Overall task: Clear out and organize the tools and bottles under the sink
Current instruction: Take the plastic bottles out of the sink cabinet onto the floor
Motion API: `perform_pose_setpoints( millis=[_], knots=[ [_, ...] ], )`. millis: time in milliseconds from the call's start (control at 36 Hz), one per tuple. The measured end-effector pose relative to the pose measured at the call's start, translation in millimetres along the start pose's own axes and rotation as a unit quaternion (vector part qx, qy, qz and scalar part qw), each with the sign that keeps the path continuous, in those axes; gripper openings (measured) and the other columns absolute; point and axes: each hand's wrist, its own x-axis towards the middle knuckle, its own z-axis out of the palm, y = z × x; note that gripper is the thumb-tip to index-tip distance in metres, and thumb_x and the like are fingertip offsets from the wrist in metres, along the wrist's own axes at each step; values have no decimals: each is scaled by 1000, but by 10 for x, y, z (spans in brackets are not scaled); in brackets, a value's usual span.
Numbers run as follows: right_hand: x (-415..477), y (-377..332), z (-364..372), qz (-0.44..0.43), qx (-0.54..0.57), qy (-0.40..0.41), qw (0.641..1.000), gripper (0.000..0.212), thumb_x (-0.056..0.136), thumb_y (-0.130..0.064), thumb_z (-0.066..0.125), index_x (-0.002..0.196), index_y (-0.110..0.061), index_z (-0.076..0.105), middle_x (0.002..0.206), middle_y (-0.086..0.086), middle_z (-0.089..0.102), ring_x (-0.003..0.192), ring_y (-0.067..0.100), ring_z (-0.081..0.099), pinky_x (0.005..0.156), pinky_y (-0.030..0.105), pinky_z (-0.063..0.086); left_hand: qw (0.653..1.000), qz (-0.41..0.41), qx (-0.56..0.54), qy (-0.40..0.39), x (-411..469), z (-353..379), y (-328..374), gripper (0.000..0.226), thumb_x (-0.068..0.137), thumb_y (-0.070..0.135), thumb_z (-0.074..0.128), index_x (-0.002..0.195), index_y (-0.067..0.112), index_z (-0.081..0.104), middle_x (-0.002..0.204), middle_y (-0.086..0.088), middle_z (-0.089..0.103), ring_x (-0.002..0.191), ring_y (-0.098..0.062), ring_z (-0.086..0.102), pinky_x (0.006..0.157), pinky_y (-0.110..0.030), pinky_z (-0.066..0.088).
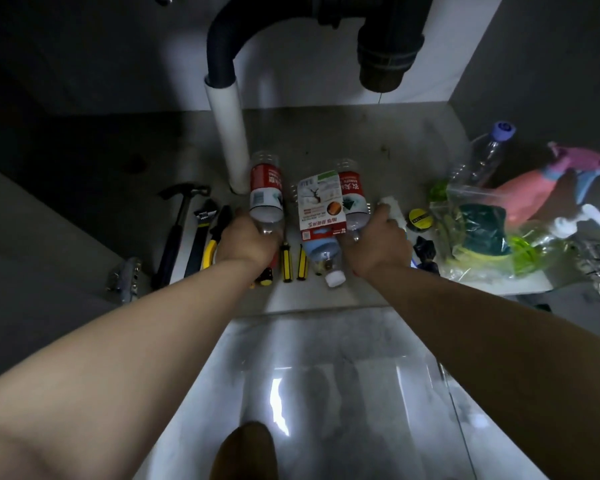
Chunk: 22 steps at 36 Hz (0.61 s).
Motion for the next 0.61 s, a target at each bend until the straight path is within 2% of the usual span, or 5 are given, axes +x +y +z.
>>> perform_pose_setpoints(
  millis=[83,194,361,472,611],
  knots=[
    [-28,38,-155,8,40,-5,999,66,86,-49,68,131,-10,38,127,18,55,119,39,53,95,48,49,1000,13,-17,-23,-95,-137,45,51,82,47,76,124,22,63,120,-6,70,108,-30,66,91,-40,56],
    [-107,124,-417,10,53,5,999,64,86,-49,68,128,-10,39,127,18,56,118,39,55,89,44,49,997,48,5,-57,-236,-360,180,39,79,40,79,113,21,72,107,-5,75,97,-28,70,86,-39,59],
    [-453,354,-893,7,79,-5,997,62,86,-45,70,126,-9,40,126,19,59,113,39,59,89,42,50,983,87,-52,-151,-611,-538,465,45,80,16,82,123,16,67,116,-8,72,109,-28,68,100,-46,55],
    [-850,603,-1140,20,137,-29,990,69,85,-45,73,132,-9,38,132,17,58,118,37,58,97,46,50,980,46,-101,-168,-1091,-403,585,61,77,20,88,128,9,55,117,-11,70,106,-31,69,91,-51,59],
    [-1428,1076,-1209,60,159,-57,984,66,85,-48,71,132,-15,40,122,12,64,107,33,63,91,43,53,960,35,-182,-211,-1868,-7,538,68,81,4,82,134,12,40,122,-10,65,110,-29,67,99,-53,55]
  ],
)
